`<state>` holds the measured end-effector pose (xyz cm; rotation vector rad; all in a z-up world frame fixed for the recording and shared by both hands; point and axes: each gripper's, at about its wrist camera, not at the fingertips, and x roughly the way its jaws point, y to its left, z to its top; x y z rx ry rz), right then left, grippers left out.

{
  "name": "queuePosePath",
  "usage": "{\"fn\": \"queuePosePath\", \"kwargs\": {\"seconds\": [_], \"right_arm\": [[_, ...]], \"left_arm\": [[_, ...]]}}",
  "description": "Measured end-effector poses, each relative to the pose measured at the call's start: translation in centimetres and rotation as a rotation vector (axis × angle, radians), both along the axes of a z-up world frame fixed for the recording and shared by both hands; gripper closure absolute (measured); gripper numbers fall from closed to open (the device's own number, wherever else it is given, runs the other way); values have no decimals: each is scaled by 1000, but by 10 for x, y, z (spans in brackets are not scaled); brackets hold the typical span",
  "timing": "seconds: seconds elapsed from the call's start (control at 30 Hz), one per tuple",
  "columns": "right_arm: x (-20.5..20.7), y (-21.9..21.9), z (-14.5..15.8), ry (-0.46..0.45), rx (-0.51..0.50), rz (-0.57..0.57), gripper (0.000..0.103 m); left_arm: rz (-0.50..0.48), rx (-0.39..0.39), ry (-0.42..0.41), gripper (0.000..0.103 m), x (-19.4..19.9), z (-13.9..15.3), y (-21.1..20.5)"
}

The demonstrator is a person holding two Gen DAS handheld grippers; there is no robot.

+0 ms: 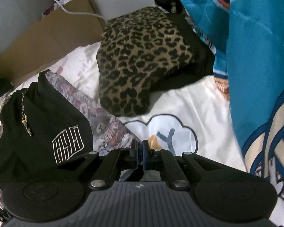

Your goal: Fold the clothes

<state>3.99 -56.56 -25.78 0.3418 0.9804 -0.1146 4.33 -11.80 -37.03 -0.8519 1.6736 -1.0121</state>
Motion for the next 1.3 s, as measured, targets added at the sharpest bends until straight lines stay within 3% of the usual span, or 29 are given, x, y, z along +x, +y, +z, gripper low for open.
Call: {"fn": "queuePosePath", "kwargs": {"seconds": [0.13, 0.23, 0.4, 0.43, 0.5, 0.57, 0.73, 0.9, 0.93, 1.0, 1.03, 1.3], "right_arm": [[5, 2, -10, 45, -54, 7, 102], [6, -4, -26, 85, -87, -15, 103], [-2, -17, -44, 86, -26, -56, 101], [-4, -18, -44, 75, -21, -54, 101], [-7, -20, -45, 62, 3, -44, 93], [-10, -23, -45, 52, 17, -49, 61], [-16, -28, -45, 9, 91, -69, 59], [-12, -19, -59, 64, 104, -17, 59], [-10, -16, -63, 87, 105, -2, 60], [-9, -10, -69, 118, 83, 25, 76], [-9, -7, -71, 127, 61, 37, 98], [-7, -6, -53, 125, -22, 21, 101]], "left_arm": [[17, 18, 18, 99, 3, -5, 4], [-28, 91, -26, 99, -1, -8, -5], [-102, 183, -80, 97, -13, -12, -21], [-106, 190, -86, 93, -14, -12, -23], [-111, 209, -98, 85, -14, -12, -25], [-106, 221, -104, 83, -14, -12, -24], [-90, 224, -106, 82, -14, -14, -18], [-98, 217, -107, 82, -15, -14, -22], [-100, 214, -108, 84, -15, -14, -23], [-104, 211, -107, 92, -17, -13, -26], [-106, 209, -106, 96, -18, -13, -27], [-113, 183, -91, 97, -24, -12, -36]]}}
